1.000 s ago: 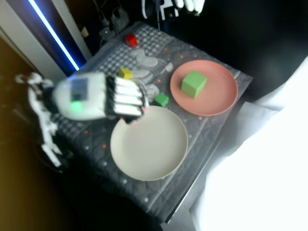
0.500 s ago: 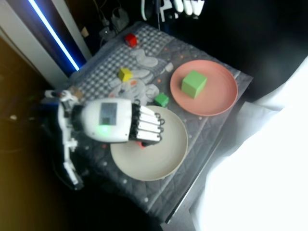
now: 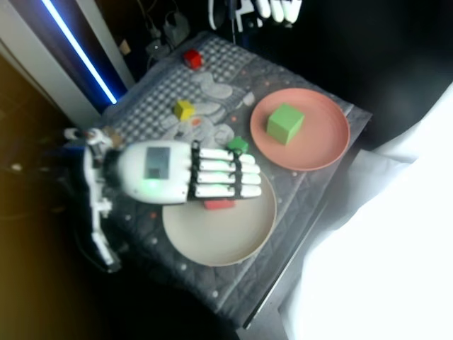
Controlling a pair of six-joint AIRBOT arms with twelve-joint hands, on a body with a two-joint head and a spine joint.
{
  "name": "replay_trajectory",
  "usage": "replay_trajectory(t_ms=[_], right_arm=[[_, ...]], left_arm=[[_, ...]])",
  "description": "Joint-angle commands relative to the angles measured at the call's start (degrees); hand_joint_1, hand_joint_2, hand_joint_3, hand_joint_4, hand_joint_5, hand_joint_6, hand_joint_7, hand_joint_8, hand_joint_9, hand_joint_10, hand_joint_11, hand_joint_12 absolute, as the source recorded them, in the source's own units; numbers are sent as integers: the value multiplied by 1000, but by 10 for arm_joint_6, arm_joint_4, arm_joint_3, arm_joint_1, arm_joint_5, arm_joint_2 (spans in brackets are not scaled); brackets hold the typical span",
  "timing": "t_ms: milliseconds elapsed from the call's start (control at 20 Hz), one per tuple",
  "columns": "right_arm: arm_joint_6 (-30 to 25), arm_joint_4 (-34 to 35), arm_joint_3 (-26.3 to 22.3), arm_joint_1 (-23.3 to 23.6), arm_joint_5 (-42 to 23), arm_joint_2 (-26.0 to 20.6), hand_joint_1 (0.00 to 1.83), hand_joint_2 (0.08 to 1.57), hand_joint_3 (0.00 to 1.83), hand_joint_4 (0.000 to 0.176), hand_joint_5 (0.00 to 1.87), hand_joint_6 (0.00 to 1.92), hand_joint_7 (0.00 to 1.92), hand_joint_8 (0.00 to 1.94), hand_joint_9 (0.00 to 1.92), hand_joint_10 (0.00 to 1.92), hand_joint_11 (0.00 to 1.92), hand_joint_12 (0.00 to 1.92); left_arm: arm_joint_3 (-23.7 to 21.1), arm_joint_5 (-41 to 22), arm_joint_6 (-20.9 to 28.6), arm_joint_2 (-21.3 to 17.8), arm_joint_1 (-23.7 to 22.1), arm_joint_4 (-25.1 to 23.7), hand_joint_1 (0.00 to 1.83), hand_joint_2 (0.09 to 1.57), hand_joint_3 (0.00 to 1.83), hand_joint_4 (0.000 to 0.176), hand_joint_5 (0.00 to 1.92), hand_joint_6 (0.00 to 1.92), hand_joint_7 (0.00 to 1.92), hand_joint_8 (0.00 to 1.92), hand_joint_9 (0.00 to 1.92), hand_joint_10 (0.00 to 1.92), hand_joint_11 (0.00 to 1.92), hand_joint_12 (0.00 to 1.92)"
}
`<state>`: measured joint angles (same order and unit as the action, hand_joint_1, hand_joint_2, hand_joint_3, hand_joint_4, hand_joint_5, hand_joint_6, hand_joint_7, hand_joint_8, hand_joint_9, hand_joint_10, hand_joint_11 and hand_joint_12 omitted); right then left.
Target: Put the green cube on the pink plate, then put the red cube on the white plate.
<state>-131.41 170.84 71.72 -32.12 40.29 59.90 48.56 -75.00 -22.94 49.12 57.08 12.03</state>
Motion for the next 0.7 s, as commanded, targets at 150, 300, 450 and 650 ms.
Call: replay_trajectory(t_ms=[150,300,450,650], right_arm=[[1,15,-71,-21,235,-65,762,1029,4,0,181,16,80,9,56,1,0,410],[14,15,-107,-47,324,-86,819,1084,17,37,218,29,141,19,81,13,0,544],[46,15,-143,-72,433,-102,693,1215,27,3,157,28,139,5,122,19,0,668],[106,15,-177,-103,540,-108,474,1252,0,15,22,3,11,1,34,3,0,227]], left_arm=[[2,-114,1,-8,-2,1,558,1164,3,26,340,1,348,3,342,3,0,1131],[6,-151,1,-14,-6,6,645,1142,0,9,420,12,451,12,452,25,60,1155],[18,-190,1,-15,-28,8,555,1198,5,21,428,4,527,14,555,43,163,1133],[22,-241,1,-12,-46,5,620,1177,0,0,448,1,598,4,647,21,300,894]])
